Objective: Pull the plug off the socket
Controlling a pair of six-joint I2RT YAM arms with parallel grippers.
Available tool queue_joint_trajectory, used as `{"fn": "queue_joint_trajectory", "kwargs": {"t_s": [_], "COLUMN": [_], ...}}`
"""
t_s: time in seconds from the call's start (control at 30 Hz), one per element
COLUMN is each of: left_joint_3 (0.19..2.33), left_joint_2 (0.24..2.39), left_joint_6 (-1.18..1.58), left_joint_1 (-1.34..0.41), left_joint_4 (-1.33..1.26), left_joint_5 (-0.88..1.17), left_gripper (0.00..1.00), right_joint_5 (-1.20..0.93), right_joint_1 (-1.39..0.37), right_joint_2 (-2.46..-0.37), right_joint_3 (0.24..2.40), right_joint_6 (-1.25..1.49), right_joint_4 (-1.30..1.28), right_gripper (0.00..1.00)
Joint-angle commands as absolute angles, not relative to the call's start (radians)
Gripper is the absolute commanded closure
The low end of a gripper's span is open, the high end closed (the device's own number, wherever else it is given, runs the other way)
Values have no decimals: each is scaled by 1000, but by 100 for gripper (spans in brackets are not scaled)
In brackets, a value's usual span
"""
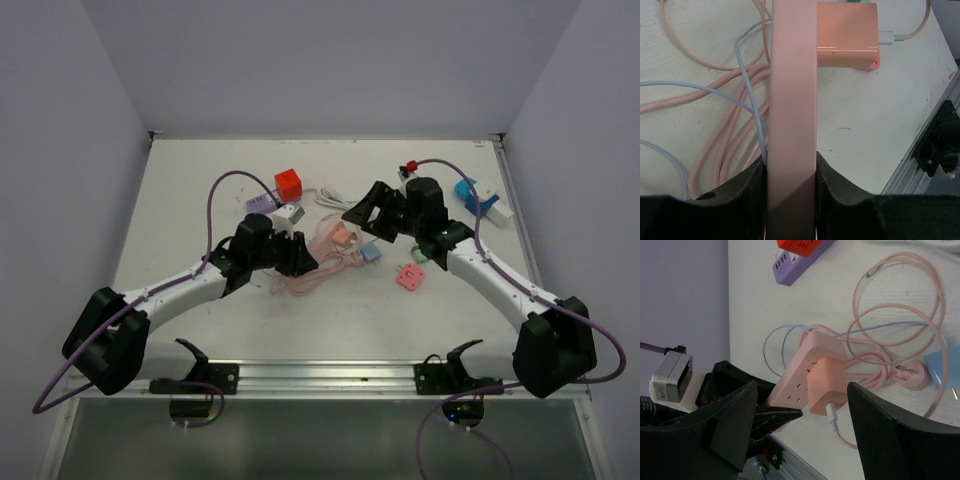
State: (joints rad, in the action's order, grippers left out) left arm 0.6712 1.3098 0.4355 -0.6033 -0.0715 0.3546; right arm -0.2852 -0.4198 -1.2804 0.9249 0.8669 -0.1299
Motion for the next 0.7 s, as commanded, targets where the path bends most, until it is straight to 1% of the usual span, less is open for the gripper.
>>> {"fn": "queue_joint_trajectory", "kwargs": {"t_s": [0.0, 0.17, 0.33, 0.6, 0.67], "left_joint_3": [664, 658, 653, 670, 675], "left_joint_2": [1299, 1287, 1289, 1316, 1324], "left_joint_6": [457, 463, 472, 476, 476], "left_joint_1": [-614, -615, -618, -621, -624], "left_joint_4": [-192, -199, -221, -247, -253], "left_joint_5": [347, 318, 295, 293, 293], "left_gripper": [100, 100, 100, 100, 100], "right_joint_5": [-235, -212, -181, -253, -261], "right_joint_1": [-442, -456, -471, -477, -479], "right_joint_2": [-1316, -1364, -1368, -1416, -1423], "right_joint_3": [910, 893, 874, 857, 861], "right_joint_6": [928, 965, 992, 1046, 1052], "right_joint_4": [-43, -47, -84, 24, 41], "right_gripper": [25, 31, 33, 35, 37]}}
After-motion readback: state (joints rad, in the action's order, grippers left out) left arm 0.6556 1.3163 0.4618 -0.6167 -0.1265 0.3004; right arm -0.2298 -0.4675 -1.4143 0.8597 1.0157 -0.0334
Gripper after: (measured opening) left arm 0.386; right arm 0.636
